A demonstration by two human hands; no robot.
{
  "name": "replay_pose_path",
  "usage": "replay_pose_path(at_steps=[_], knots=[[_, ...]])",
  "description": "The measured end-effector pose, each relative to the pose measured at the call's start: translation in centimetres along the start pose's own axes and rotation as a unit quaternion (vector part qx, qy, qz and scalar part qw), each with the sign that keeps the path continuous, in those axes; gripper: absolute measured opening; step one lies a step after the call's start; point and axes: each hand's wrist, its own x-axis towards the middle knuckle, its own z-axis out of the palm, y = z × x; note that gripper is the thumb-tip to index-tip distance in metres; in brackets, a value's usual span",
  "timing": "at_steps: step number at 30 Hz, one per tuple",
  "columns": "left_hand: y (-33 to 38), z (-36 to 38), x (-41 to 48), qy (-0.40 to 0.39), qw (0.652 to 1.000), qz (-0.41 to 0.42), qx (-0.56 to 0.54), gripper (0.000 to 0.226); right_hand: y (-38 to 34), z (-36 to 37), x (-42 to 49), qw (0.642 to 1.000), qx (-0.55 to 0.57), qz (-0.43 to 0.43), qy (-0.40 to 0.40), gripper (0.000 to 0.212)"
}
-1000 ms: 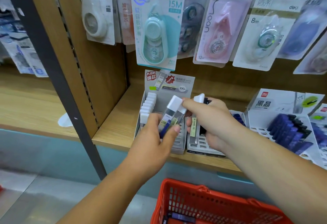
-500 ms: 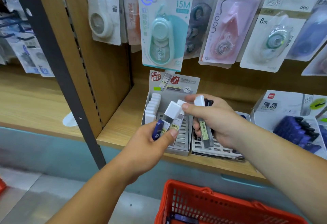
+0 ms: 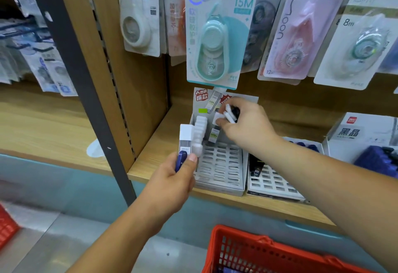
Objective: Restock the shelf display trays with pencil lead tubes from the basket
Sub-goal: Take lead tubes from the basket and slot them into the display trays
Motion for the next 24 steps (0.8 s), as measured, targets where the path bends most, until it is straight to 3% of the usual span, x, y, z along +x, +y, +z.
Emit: replay_pose_path(at_steps=[3,9,17,24], knots=[[0.4,-0.7,-0.1,-0.013,0.999,-0.011,-0.038,0.017,0.1,0.7,0.2,1.000,0.021,0.014,-0.005,0.013],[0.0,-1.5,-0.3,-0.007,0.999,0.003,-0.038,0.014,0.0,1.1,0.4,1.000,-0.012,-0.005,-0.007,0.021],[-0.1,-1.5,-0.3,0.021,1.000,-0.004,-0.023,0.028,-0.2,0.7,1.0,0.998,-0.017,0.034,-0.047,0.020],[-0.2,-1.4,-0.3,0.001,0.999,0.006,-0.050,0.022,-0.6,1.5,0.3,0.995,-0.097,0.024,-0.005,0.017]])
